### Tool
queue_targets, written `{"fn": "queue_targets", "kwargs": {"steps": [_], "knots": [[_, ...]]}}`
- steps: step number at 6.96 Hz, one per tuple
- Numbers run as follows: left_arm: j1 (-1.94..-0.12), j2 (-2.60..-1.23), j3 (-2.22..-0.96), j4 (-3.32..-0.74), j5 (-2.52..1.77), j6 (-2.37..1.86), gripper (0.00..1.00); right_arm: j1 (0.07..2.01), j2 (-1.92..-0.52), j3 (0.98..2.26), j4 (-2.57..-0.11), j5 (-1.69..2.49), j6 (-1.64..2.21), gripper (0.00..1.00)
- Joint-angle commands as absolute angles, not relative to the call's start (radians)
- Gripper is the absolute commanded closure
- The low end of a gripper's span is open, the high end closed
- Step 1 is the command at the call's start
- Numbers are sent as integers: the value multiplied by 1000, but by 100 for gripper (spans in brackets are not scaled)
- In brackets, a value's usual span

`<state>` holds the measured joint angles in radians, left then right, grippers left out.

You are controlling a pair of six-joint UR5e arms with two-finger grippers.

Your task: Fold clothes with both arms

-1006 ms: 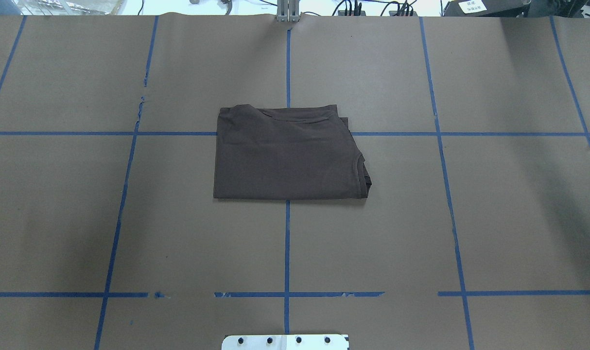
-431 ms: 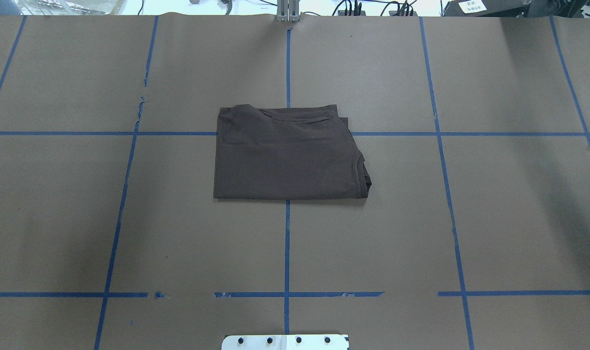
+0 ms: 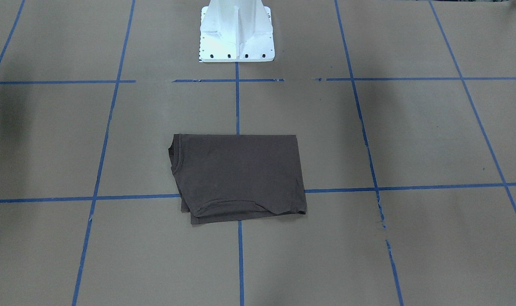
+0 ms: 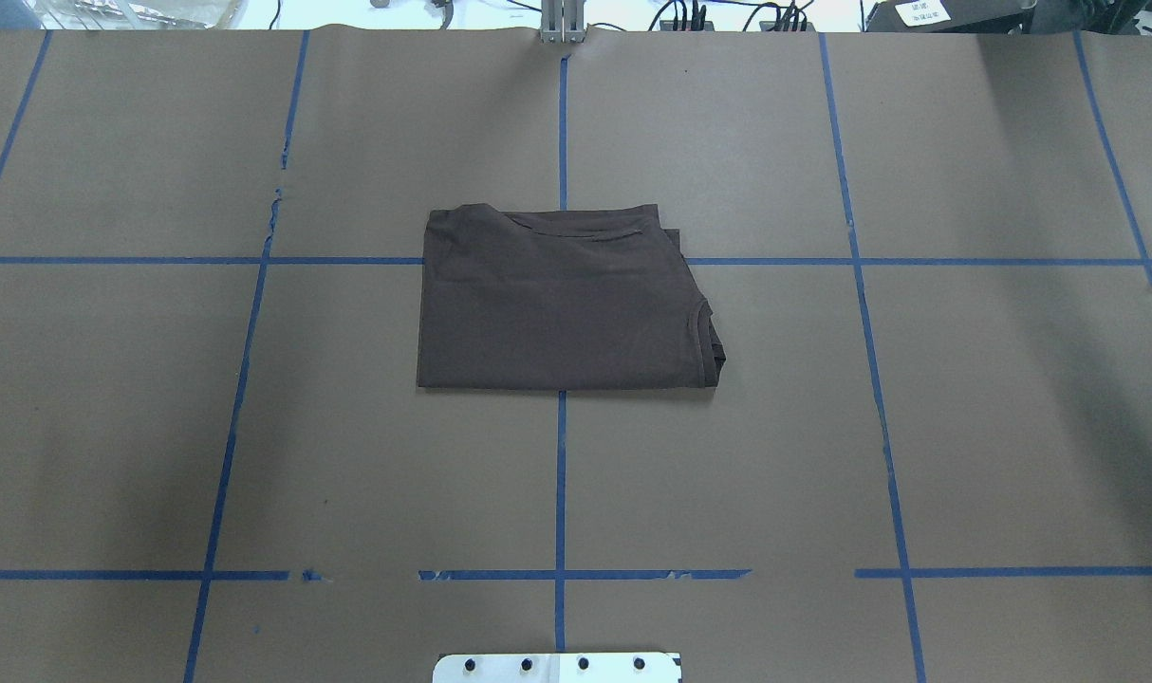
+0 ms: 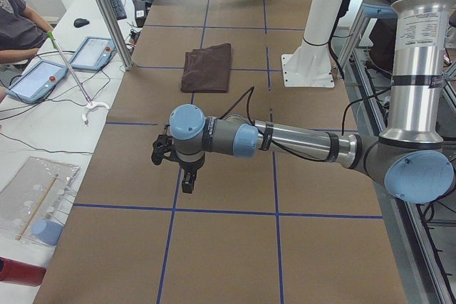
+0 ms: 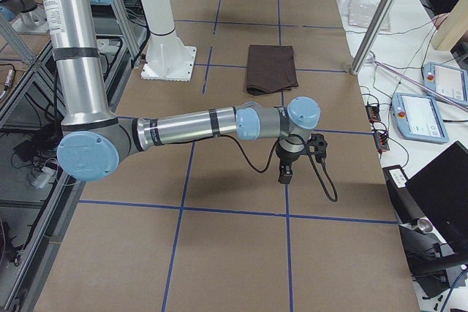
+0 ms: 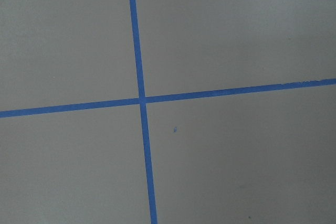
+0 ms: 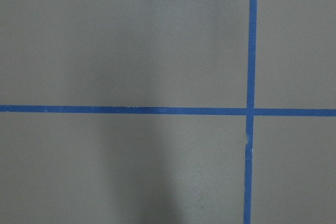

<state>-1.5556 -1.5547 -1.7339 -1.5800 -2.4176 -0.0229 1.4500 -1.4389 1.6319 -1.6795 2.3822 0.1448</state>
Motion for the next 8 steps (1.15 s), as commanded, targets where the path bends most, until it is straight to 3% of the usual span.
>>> {"fn": "queue_targets", "kwargs": {"steps": [1,8], "knots": [[-1555,-1552,-1730,-1580,-2418,-23,0,1450,-1440,1628,-1680,2401,143,0],[-1551,-1566,-1740,-1588,-2419,-23,0,1450,-1440,1605,-1680,2395,143,0]]}}
